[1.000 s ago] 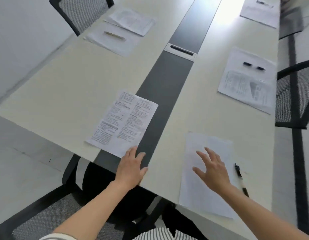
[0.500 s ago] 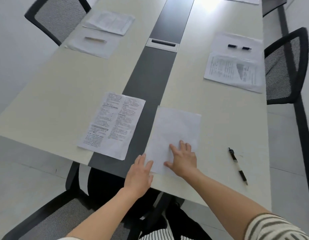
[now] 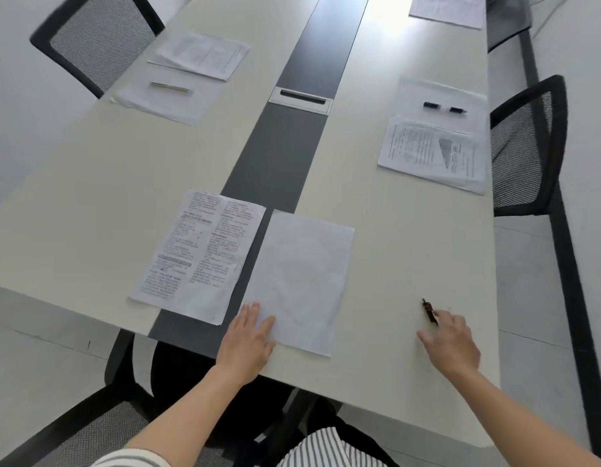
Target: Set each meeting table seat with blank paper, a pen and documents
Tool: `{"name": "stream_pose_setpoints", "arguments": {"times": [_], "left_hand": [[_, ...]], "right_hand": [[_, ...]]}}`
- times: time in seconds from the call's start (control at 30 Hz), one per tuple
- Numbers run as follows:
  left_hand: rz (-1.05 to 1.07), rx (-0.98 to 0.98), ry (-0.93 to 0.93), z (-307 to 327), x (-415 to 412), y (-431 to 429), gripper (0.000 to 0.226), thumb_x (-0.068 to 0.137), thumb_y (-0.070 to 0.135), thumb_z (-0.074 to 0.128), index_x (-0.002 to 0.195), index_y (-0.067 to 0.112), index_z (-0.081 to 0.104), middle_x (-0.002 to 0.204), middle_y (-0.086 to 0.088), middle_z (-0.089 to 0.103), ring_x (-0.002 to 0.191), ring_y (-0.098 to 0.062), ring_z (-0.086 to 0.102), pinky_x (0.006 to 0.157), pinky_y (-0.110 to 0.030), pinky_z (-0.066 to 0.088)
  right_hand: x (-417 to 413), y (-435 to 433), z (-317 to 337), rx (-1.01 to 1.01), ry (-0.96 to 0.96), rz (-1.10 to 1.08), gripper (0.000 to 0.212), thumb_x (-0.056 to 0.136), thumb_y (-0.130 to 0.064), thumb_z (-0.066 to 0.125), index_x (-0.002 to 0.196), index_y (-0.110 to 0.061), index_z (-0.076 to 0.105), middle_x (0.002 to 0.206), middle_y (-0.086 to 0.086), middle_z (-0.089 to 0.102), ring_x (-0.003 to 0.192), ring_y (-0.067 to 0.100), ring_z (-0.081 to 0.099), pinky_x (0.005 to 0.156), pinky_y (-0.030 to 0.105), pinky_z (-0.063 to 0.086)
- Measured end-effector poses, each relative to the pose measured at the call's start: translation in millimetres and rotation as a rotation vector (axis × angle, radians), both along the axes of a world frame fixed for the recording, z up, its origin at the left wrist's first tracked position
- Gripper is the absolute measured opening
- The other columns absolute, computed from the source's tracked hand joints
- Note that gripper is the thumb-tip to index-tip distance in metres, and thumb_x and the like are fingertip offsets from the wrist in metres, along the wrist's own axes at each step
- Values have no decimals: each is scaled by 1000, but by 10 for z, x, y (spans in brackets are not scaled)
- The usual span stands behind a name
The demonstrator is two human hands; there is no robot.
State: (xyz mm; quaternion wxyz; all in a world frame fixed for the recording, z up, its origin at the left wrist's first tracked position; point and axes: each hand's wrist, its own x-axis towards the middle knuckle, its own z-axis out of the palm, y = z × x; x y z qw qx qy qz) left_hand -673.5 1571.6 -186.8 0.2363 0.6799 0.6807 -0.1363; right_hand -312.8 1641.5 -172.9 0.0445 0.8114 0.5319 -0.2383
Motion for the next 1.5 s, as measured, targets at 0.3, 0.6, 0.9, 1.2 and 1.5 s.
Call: {"name": "stream_pose_setpoints", "arguments": {"times": [0.3,0.6,0.9,1.2,1.5], "left_hand": [[45,-11,-65,43,-72,9,54,101,37,36,151,28,18,163,-7,-6,150,-24,-6,118,-34,23],[94,-21,-96,94,-163,-10,53,99,31,41,149,24,24,162,-9,-1,150,-24,-1,120,-34,14],[341,96,10,25,-470,1,66,99,43,40,153,21,9,162,-13,-2,149,-29,-4,121,-40,12],[392,-2,7,-50,-634,93,66,98,42,41,153,22,9,162,-13,-2,149,-30,-4,120,-41,15],[401,-2,-5,15,-662,99,63,98,40,42,152,23,14,161,-13,1,149,-30,0,119,-42,18]], "right_hand": [[-755,253,118,-27,324,3,23,85,-28,69,105,-17,66,100,3,73,97,24,66,84,30,48],[-2295,659,-98,-180,560,25,16,79,-24,65,88,-12,60,92,8,70,78,27,72,77,44,61],[-1980,462,-20,31,97,668,66,88,-47,61,145,-29,33,146,3,42,135,25,38,99,39,45],[-2201,438,-146,-145,-80,925,86,87,-60,56,153,-41,5,164,12,-4,149,43,-4,114,55,23],[-2264,429,-113,-158,-71,906,84,86,-61,56,152,-39,9,164,13,-5,149,43,-4,114,55,24]]}}
